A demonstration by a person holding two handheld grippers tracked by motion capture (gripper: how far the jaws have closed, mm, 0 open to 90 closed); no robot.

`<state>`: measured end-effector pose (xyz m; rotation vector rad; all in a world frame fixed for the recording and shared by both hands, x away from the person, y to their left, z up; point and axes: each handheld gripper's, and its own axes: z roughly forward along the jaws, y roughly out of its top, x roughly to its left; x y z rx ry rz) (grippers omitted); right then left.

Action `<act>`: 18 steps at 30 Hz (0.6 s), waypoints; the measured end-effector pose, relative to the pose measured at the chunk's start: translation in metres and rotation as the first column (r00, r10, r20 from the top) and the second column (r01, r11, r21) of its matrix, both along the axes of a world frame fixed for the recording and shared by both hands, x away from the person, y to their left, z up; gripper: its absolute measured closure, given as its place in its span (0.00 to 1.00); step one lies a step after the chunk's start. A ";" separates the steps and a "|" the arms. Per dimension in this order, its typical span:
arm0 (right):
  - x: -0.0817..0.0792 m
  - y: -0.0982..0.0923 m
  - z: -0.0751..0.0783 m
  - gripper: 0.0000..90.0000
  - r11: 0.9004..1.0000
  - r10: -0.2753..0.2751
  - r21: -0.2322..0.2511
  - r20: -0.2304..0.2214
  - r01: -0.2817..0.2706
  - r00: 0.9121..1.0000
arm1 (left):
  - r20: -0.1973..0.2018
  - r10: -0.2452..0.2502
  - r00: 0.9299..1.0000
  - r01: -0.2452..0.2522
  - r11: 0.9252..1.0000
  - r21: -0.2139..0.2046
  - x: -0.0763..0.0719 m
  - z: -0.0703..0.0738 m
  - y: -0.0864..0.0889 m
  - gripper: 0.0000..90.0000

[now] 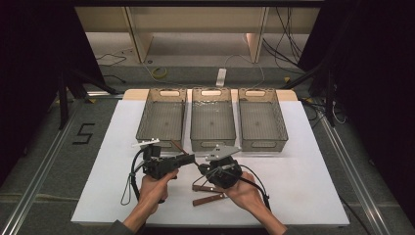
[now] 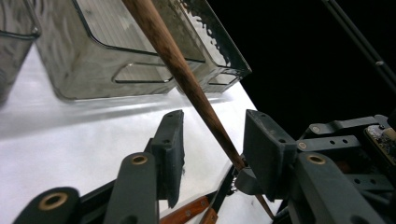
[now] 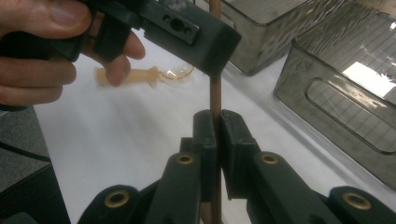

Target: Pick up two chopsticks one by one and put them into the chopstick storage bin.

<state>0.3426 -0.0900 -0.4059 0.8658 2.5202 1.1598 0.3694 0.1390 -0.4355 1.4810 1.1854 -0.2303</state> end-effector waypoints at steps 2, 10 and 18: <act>0.000 0.001 0.000 0.95 1.000 0.000 0.003 0.001 0.000 1.000 | -0.002 -0.007 1.000 0.007 1.000 -0.012 0.000 0.000 0.000 0.66; -0.001 0.004 0.002 0.95 1.000 0.003 0.015 0.009 -0.004 1.000 | -0.006 -0.035 0.999 0.035 0.998 -0.042 0.000 0.000 -0.001 0.75; -0.002 0.005 0.004 0.95 1.000 0.006 0.028 0.015 -0.006 1.000 | -0.005 -0.047 0.999 0.047 0.996 -0.071 0.001 0.002 0.002 0.86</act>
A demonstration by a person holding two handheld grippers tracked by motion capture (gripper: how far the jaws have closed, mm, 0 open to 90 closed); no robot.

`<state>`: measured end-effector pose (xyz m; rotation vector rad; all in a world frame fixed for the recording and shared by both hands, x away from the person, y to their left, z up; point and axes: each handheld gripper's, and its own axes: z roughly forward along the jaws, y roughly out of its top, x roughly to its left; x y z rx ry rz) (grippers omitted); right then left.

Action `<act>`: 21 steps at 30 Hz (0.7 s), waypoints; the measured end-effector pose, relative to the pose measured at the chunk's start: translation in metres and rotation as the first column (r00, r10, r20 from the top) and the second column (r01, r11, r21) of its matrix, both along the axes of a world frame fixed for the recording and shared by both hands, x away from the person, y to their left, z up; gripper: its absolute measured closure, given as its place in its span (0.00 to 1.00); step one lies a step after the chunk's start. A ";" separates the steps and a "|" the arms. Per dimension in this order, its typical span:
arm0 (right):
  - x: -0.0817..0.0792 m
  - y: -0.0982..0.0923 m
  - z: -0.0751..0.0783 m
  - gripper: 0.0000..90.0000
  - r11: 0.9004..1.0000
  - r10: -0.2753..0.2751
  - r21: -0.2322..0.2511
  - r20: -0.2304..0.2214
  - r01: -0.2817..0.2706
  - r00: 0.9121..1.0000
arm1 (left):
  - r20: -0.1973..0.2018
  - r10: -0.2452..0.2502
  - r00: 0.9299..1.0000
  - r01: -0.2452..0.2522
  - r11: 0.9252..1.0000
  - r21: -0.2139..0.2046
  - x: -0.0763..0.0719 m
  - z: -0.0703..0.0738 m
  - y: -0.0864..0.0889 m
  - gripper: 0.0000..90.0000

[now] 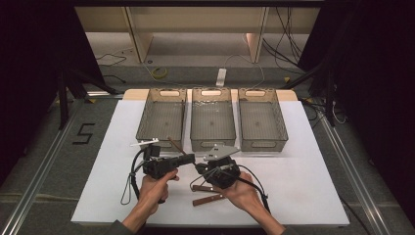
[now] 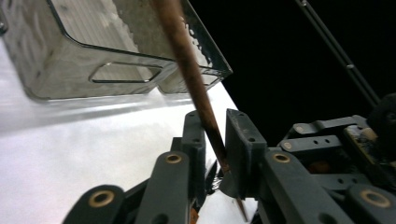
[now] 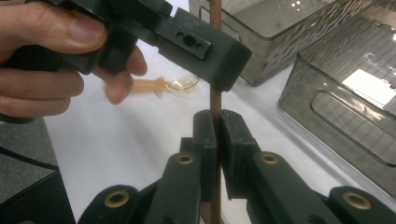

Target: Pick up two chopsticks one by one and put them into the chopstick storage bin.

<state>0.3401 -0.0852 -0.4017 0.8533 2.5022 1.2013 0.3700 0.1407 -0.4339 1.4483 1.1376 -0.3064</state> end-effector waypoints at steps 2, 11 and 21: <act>0.000 0.000 0.000 0.95 1.000 -0.001 0.002 0.001 0.001 1.000 | -0.005 -0.012 1.000 0.012 1.000 -0.013 0.001 0.000 0.001 0.89; -0.001 -0.005 0.002 0.83 0.999 0.029 0.040 -0.010 -0.029 1.000 | 0.025 -0.038 0.999 0.038 0.999 0.013 0.001 0.015 0.007 0.94; 0.003 -0.041 -0.009 0.61 0.999 0.033 0.012 -0.050 -0.033 0.998 | 0.061 -0.054 0.997 0.045 0.990 0.130 0.009 0.042 0.027 0.94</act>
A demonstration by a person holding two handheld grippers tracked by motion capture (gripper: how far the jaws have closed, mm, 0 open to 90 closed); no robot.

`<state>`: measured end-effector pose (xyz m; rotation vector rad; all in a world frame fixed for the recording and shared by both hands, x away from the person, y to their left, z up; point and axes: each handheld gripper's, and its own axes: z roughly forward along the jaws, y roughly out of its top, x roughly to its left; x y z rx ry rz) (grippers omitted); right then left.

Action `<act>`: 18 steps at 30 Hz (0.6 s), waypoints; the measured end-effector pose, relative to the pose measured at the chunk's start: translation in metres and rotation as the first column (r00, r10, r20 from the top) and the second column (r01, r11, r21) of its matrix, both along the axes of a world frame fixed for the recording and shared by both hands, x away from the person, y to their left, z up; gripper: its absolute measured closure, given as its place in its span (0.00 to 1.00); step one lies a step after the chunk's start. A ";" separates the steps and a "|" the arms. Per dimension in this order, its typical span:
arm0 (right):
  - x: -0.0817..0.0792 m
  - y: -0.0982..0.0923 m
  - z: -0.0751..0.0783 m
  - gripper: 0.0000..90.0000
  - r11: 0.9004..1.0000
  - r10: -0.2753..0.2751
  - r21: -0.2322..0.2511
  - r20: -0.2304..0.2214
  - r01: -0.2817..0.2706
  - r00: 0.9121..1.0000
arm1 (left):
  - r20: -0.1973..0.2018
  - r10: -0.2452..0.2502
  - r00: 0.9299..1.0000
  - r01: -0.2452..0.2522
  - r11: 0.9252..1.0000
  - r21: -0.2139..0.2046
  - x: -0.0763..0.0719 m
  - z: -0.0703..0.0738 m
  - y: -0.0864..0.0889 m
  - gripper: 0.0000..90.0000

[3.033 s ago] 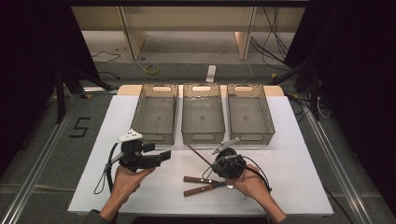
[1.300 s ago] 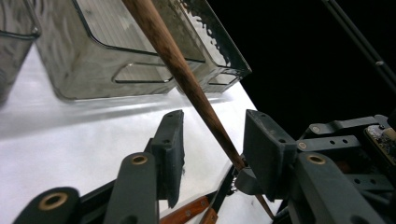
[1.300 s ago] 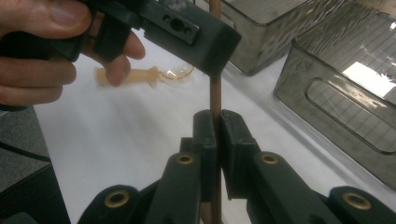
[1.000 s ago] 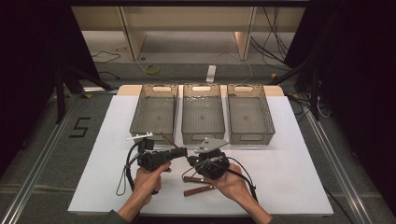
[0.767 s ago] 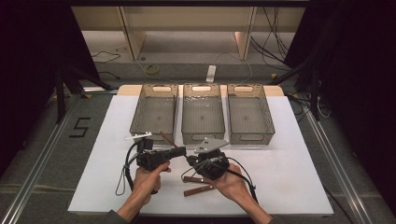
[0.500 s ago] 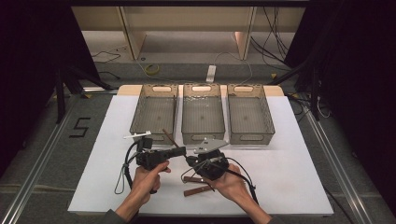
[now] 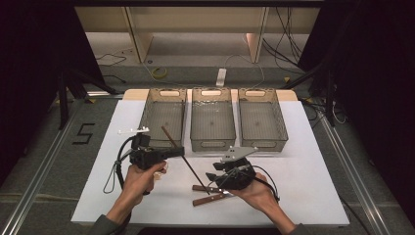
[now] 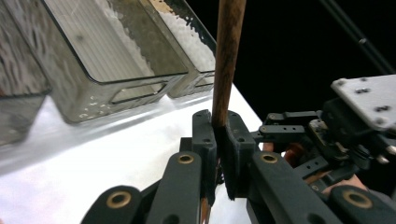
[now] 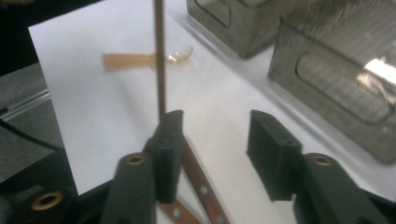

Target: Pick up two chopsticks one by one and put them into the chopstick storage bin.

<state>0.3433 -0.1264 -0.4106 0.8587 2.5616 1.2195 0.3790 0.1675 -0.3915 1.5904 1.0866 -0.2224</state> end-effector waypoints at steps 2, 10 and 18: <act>0.002 -0.004 -0.004 0.57 1.000 -0.001 -0.005 -0.029 0.001 1.000 | 0.008 -0.002 1.000 0.002 1.000 0.019 0.002 0.005 0.004 0.94; 0.002 -0.011 -0.013 0.44 0.999 -0.004 -0.049 -0.051 0.002 0.999 | 0.046 0.014 0.999 -0.018 0.995 0.096 0.015 0.028 0.016 0.94; -0.003 -0.027 -0.013 0.42 0.999 -0.035 -0.032 -0.049 0.034 0.998 | 0.074 0.040 0.997 -0.051 0.985 0.165 0.042 0.055 0.021 0.94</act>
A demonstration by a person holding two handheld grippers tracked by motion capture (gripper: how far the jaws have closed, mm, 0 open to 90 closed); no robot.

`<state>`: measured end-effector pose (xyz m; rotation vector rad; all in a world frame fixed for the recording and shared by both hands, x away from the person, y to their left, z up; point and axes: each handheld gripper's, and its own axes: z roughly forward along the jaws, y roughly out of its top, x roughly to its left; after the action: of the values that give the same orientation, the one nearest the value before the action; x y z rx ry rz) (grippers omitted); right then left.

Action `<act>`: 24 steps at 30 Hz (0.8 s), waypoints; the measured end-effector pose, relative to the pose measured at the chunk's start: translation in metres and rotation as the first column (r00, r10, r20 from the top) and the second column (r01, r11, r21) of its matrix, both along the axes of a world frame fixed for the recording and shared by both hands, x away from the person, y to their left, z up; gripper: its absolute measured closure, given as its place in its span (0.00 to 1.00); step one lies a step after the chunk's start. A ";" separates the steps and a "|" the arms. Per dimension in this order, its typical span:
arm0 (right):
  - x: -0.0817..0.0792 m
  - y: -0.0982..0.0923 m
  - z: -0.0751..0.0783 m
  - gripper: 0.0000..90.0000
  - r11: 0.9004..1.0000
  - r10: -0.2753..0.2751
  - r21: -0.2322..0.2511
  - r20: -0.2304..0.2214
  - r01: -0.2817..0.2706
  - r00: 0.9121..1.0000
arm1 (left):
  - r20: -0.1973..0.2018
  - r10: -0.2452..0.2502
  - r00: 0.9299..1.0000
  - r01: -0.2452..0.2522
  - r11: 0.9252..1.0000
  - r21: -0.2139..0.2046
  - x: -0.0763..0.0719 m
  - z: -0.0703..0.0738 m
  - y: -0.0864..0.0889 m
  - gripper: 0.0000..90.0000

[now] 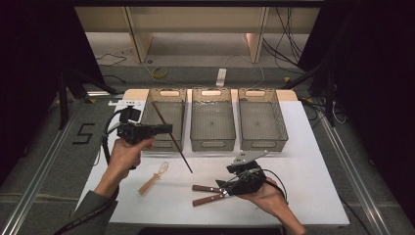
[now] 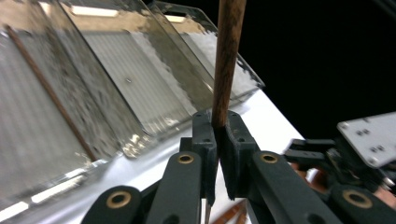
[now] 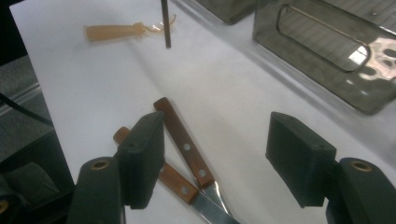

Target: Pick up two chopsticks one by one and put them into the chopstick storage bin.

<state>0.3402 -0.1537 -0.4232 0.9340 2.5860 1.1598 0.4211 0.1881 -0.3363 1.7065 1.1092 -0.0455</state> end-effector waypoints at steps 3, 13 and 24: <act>-0.001 -0.005 0.001 0.40 1.000 -0.013 0.019 -0.003 0.013 1.000 | 0.004 0.016 1.000 -0.016 1.000 0.014 0.010 0.008 0.001 0.94; -0.005 -0.008 -0.002 0.37 1.000 -0.011 0.009 -0.002 0.011 1.000 | 0.019 0.067 0.998 -0.068 0.996 0.063 0.040 0.031 0.004 0.94; -0.006 -0.012 -0.002 0.37 1.000 -0.022 0.012 -0.004 0.022 1.000 | 0.023 0.151 0.988 -0.152 0.984 0.095 0.067 0.051 0.015 0.94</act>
<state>0.3338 -0.1660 -0.4256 0.9659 2.5678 1.1701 0.4879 0.2032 -0.2849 1.6993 1.2435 0.1189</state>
